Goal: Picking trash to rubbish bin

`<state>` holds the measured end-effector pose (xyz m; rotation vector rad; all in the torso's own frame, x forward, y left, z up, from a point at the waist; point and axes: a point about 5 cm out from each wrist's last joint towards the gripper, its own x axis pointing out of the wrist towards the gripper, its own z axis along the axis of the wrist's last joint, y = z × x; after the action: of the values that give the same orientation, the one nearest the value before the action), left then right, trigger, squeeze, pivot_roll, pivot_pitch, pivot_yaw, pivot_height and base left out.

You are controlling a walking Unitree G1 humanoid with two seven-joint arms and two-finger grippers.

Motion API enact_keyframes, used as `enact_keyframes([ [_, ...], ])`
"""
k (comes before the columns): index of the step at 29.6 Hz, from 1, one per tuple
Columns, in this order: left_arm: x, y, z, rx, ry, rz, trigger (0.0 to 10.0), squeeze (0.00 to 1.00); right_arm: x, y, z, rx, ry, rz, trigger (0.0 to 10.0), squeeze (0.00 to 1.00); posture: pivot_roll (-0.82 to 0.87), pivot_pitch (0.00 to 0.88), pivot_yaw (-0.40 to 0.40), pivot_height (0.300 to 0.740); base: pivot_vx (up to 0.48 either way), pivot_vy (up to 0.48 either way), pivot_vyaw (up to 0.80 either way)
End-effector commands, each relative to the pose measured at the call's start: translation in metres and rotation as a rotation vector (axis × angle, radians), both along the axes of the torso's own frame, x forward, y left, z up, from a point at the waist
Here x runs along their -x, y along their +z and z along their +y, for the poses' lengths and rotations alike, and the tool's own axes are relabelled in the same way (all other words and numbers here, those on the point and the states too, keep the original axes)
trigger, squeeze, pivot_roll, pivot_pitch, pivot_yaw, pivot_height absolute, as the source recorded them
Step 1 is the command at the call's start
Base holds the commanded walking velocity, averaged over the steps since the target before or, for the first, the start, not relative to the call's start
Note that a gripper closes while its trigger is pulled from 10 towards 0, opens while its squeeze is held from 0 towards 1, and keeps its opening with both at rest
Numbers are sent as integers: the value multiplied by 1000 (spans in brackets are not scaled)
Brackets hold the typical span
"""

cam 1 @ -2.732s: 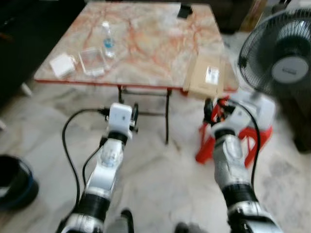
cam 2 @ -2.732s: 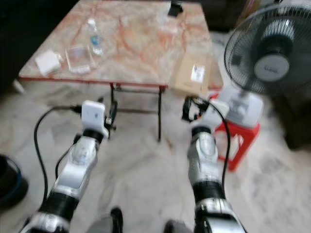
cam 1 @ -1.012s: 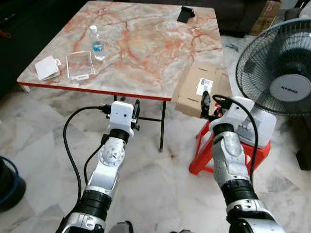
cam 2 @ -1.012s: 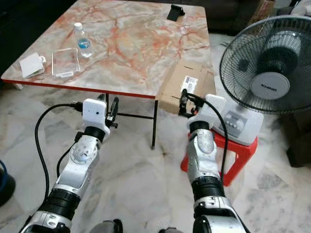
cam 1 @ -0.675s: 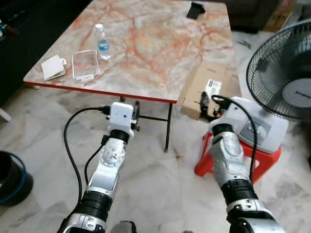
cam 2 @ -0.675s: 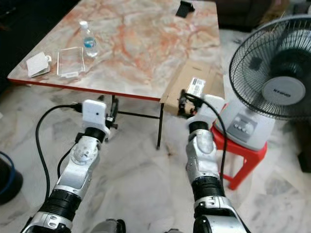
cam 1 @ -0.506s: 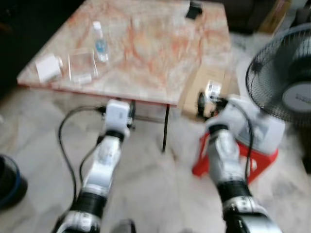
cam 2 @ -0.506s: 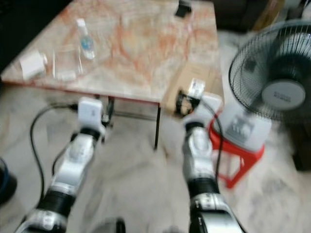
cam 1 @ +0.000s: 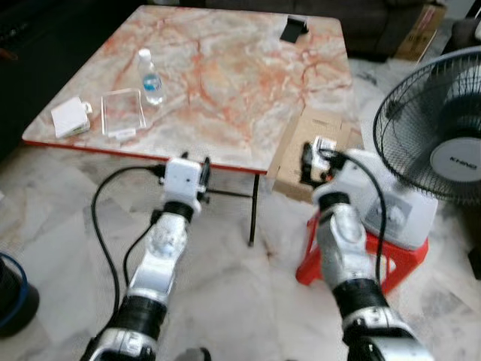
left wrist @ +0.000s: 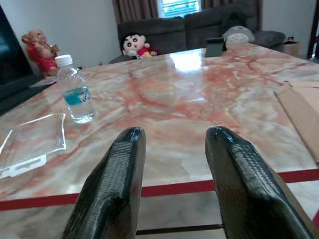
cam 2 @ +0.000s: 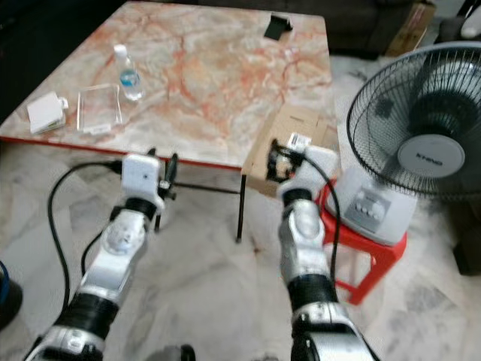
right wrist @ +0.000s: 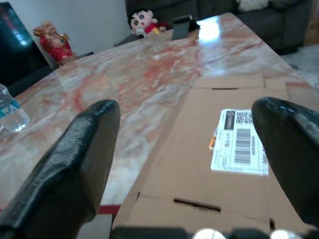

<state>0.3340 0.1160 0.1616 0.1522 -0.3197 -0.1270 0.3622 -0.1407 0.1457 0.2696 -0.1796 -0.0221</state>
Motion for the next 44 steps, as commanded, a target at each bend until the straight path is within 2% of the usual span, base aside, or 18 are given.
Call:
enact_keyframes([
  [1,1,-1,-9,-7,-39,-1,10000,0,1,-7,-12,10,-49,38,10000,0,109,164,-17,740,0,0,0],
  [8,3,-2,-12,-14,-60,0,10000,0,5,-16,-22,47,-90,71,10000,0,105,176,-16,740,0,0,0],
  [19,3,-3,-12,-20,-62,8,10000,0,8,-24,-28,53,-117,101,10000,0,107,186,-18,740,0,0,0],
  [23,3,-4,-11,-20,-61,12,10000,0,9,-27,-34,40,-169,126,10000,0,107,187,-19,740,0,0,0],
  [26,3,-4,-11,-17,-62,15,10000,0,12,-39,-45,-44,-260,215,10000,0,107,186,-20,740,0,0,0],
  [27,3,-4,-12,-16,-63,17,10000,0,13,-45,-48,-105,-284,248,10000,0,107,186,-20,740,0,0,0],
  [31,3,-6,-13,-17,-70,23,10000,0,16,-54,-49,-280,-311,297,10000,0,106,186,-20,740,0,0,0],
  [37,3,-6,-14,-16,-78,30,10000,0,17,-59,-47,-385,-334,328,10000,0,108,186,-20,740,0,0,0],
  [40,3,-7,-14,-15,-83,32,10000,0,18,-61,-48,-498,-335,330,10000,0,108,186,-20,740,0,0,0],
  [44,4,-8,-15,-13,-89,36,10000,0,18,-57,-51,-663,-323,265,10000,0,107,185,-20,740,0,0,0],
])
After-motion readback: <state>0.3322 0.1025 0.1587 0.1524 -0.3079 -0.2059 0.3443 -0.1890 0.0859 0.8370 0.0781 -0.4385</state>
